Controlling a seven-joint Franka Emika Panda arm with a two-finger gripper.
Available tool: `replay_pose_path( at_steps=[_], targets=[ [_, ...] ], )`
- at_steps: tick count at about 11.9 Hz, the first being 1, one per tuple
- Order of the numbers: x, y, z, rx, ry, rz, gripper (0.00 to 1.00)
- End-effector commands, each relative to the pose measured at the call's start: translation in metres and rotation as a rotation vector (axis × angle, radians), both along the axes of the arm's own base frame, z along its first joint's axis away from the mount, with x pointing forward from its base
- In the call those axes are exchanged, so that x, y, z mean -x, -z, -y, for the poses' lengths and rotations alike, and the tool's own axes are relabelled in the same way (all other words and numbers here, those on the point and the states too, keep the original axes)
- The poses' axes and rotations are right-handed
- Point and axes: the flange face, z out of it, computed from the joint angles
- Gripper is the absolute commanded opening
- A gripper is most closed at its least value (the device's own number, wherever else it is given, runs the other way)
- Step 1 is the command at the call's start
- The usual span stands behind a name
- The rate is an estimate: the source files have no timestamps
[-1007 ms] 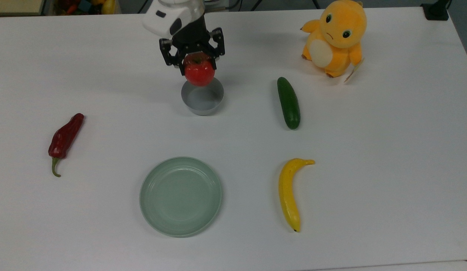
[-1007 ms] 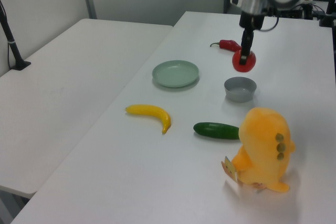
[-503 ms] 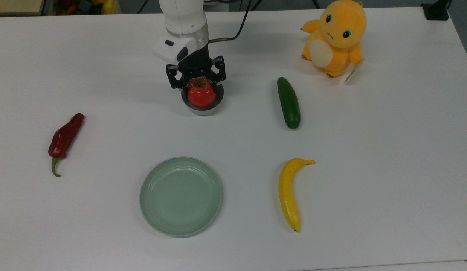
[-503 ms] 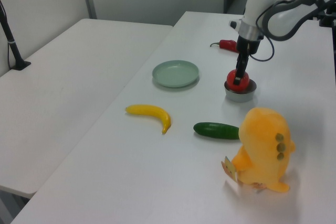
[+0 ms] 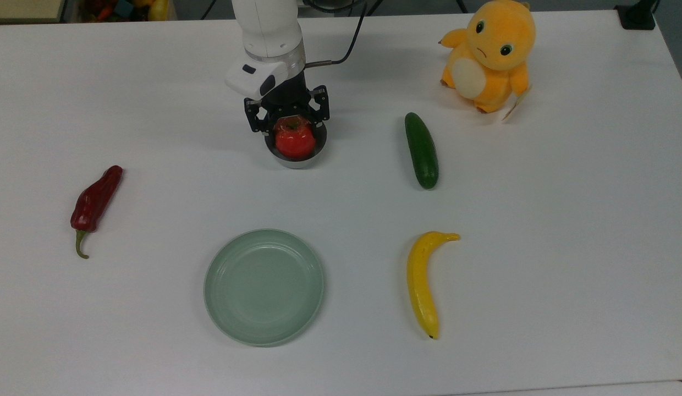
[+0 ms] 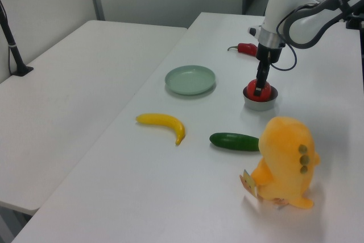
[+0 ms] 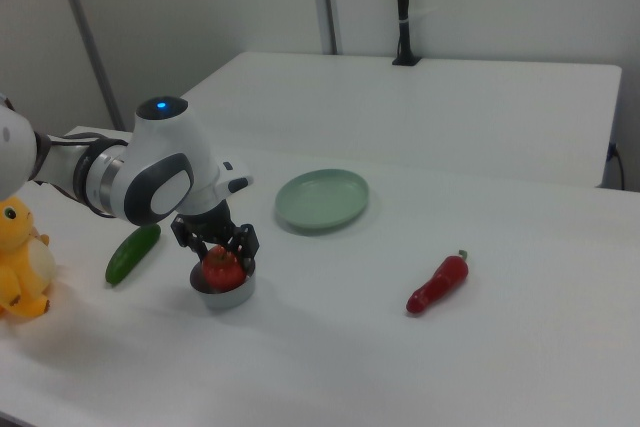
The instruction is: Put the red apple in the bowl
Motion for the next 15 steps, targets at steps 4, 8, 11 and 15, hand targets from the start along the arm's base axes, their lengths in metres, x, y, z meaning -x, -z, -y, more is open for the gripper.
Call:
replay_pose_path(
  at_steps=[4,8,11,15],
  targets=[
    [0.003,-0.021,-0.003,-0.018,0.093,-0.002,1.00],
    [-0.006,-0.101,-0.002,-0.041,0.194,-0.095,1.00],
    [-0.002,-0.188,0.011,-0.037,0.221,-0.234,1.00],
    [0.027,-0.270,0.028,-0.016,0.233,-0.258,1.00]
  ],
)
